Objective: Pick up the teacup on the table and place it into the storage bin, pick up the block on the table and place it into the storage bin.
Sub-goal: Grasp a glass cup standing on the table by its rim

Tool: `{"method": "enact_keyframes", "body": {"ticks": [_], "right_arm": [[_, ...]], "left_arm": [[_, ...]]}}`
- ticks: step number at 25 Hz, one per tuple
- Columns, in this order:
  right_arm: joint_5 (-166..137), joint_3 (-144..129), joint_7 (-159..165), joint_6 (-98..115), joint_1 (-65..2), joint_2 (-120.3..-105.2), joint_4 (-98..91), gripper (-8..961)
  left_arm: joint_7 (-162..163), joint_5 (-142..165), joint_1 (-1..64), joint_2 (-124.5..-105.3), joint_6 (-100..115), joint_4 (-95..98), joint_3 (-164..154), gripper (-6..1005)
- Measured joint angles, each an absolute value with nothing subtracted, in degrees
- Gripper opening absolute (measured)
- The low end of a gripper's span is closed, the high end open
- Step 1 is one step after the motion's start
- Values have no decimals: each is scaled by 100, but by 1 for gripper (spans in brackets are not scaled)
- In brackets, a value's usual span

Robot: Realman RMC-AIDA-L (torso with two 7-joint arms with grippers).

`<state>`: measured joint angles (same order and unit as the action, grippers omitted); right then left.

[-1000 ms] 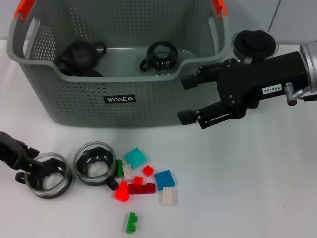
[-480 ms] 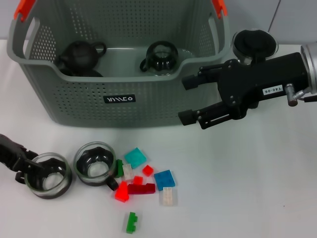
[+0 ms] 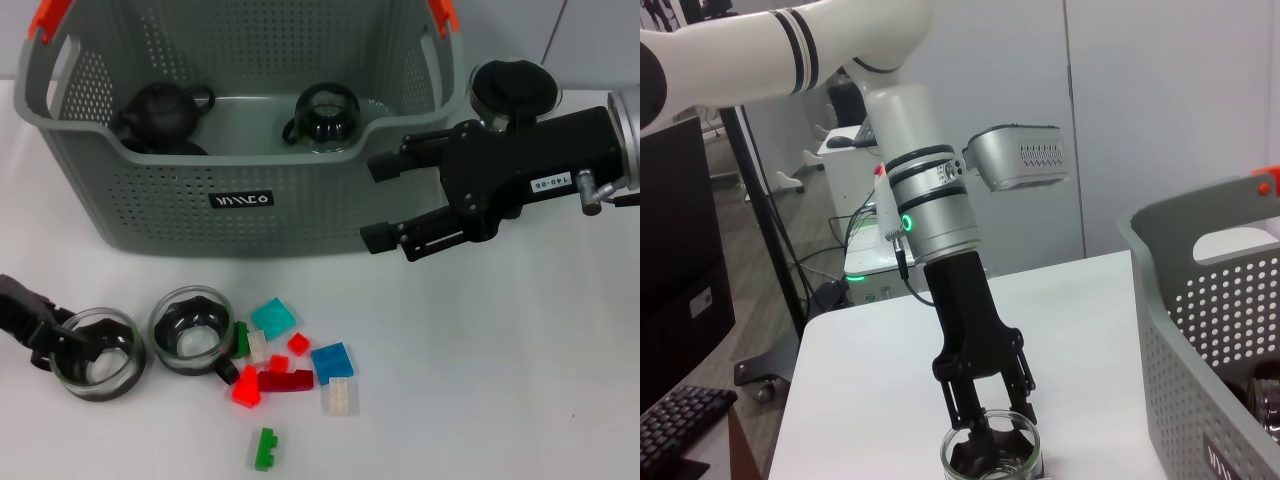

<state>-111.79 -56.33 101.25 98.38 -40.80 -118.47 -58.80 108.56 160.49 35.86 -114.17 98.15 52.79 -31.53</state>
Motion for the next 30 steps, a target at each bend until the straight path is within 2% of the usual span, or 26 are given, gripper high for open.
{"method": "enact_keyframes", "body": {"ticks": [13, 24, 30], "right_arm": [[-11180, -5634, 10124, 9841, -4078, -11846, -5880, 928], [-11180, -5494, 10056, 9878, -4069, -11846, -5880, 927], [-11180, -5483, 10008, 9880, -4069, -11848, -5880, 928]], "left_arm": [[10868, 16052, 3589, -11426, 9713, 5244, -3229, 590], [10893, 16066, 3580, -11452, 9644, 5244, -3400, 181], [10930, 16067, 3608, -11419, 9819, 5233, -3399, 127]]}}
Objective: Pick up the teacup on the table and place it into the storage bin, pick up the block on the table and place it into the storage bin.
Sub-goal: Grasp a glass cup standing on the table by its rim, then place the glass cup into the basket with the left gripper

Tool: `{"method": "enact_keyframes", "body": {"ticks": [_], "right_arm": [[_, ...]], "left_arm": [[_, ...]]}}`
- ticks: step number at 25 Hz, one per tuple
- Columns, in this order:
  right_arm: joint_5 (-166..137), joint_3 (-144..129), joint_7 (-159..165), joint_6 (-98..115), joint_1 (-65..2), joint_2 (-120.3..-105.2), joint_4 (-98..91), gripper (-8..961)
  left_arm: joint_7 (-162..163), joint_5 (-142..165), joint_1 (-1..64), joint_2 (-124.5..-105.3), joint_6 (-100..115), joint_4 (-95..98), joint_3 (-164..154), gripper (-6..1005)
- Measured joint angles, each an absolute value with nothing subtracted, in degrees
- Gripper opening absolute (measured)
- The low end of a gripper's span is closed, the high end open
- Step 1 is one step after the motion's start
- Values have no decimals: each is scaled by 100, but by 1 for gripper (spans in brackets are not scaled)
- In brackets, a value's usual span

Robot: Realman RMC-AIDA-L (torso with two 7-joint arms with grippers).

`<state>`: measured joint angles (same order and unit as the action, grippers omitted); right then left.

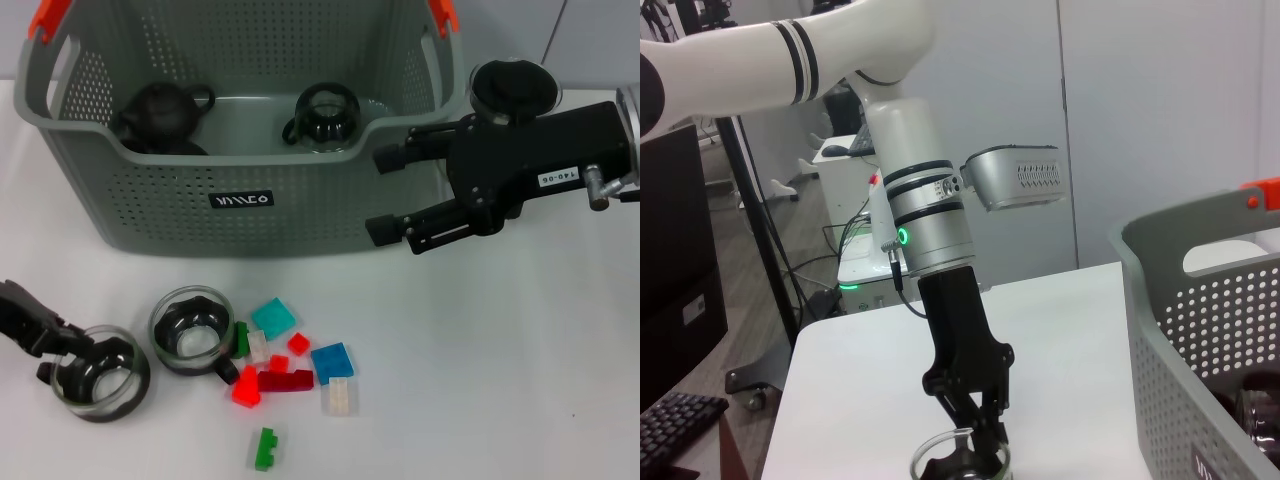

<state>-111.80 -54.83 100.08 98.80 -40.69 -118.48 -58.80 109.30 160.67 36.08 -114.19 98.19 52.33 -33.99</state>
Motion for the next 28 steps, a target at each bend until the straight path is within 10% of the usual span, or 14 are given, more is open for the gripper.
{"method": "enact_keyframes", "body": {"ticks": [28], "right_arm": [[-11137, -5151, 9906, 10013, -4060, -11857, -5871, 925]], "left_arm": [[11115, 15408, 4419, -10827, 11903, 5925, -2558, 78]]}}
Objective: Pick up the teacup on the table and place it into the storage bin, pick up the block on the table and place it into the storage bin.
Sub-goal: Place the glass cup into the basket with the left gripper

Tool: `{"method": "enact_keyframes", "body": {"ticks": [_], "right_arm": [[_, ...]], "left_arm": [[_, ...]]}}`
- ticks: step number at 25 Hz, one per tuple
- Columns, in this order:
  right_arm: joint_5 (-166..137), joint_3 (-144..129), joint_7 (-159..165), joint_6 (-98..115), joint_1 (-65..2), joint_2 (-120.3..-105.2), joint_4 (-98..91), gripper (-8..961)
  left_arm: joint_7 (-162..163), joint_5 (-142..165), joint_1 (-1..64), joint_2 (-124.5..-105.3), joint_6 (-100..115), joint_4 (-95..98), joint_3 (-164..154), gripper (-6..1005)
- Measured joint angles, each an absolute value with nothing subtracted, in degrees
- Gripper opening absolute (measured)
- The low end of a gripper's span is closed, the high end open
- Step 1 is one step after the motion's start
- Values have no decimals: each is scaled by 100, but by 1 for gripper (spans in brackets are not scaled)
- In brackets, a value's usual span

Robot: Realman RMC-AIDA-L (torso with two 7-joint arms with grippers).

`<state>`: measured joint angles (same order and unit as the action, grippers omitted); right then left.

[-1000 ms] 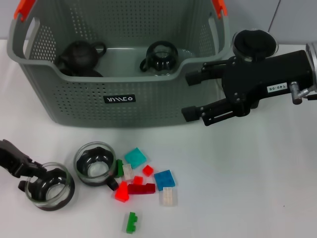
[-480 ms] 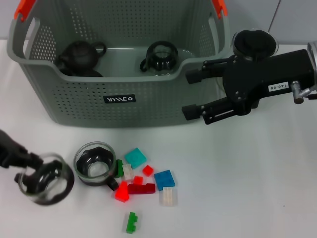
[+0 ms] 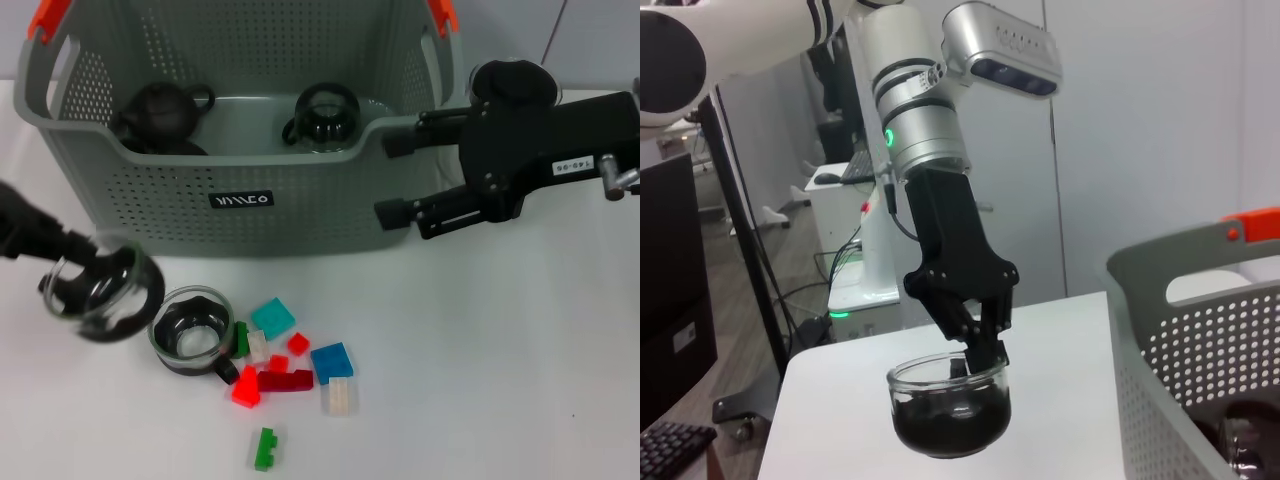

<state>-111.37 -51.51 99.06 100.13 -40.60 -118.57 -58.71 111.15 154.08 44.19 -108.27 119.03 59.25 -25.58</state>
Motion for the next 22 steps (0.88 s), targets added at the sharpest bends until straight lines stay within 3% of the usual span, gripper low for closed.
{"method": "enact_keyframes", "body": {"ticks": [22], "right_arm": [[-11100, -4826, 9822, 10019, -4040, -11786, -5815, 896]], "left_arm": [[11473, 14269, 5340, -10418, 11534, 5700, -2840, 75]]}}
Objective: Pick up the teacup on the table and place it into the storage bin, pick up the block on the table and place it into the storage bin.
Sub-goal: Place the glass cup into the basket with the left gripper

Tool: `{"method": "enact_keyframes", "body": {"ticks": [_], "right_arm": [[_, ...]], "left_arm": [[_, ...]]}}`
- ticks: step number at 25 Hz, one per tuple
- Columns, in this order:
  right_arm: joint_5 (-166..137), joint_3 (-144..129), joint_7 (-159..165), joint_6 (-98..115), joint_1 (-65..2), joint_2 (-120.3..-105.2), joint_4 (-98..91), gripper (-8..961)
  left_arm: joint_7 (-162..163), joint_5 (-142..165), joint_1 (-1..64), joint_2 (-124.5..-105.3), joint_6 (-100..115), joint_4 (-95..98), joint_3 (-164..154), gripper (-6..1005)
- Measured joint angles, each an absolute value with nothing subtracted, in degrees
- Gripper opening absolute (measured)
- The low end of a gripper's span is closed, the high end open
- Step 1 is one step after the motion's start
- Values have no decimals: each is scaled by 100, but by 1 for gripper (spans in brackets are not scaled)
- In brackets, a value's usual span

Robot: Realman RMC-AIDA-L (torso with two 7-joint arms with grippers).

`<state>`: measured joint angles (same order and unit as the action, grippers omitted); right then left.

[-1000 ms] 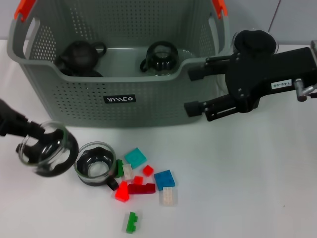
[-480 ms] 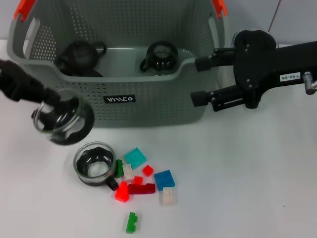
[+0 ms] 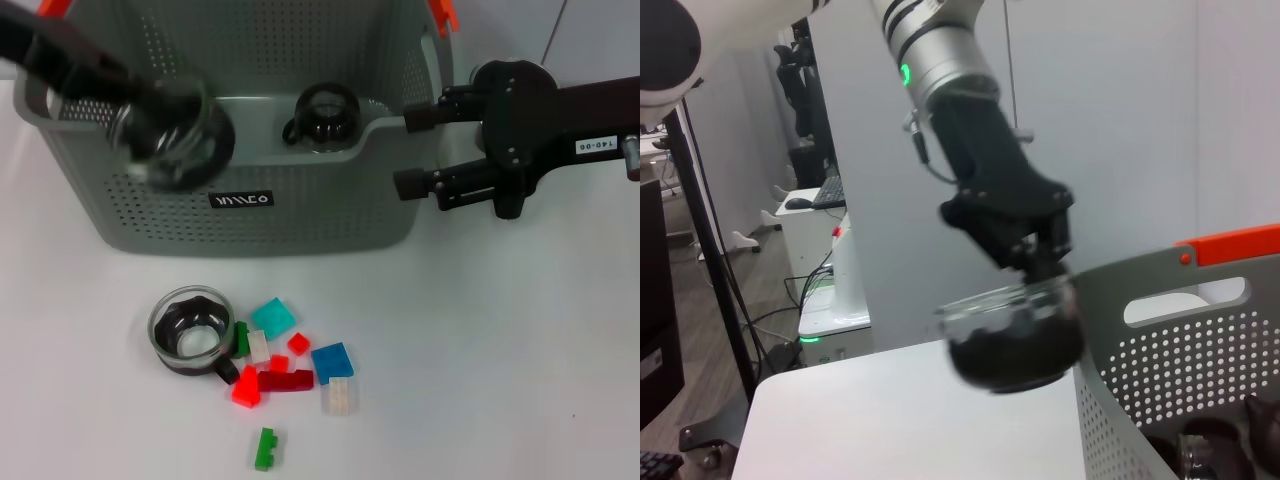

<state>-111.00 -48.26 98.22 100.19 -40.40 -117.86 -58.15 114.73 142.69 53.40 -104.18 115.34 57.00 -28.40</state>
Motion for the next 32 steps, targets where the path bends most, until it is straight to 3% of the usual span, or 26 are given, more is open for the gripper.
{"method": "enact_keyframes", "body": {"ticks": [12, 24, 32], "right_arm": [[-11100, -4770, 9817, 10020, -3989, -11766, -5809, 892], [-11101, -4754, 9817, 9967, -4031, -11750, -5792, 892], [-11101, -4754, 9733, 9939, -4068, -11752, -5734, 893]], "left_arm": [[12288, 14296, 5552, -10439, 9060, 4921, -3065, 69], [13349, 14682, 5474, -10949, 6878, 4392, -4411, 59], [13376, 14837, 5475, -10992, 6726, 4205, -4481, 62]]}}
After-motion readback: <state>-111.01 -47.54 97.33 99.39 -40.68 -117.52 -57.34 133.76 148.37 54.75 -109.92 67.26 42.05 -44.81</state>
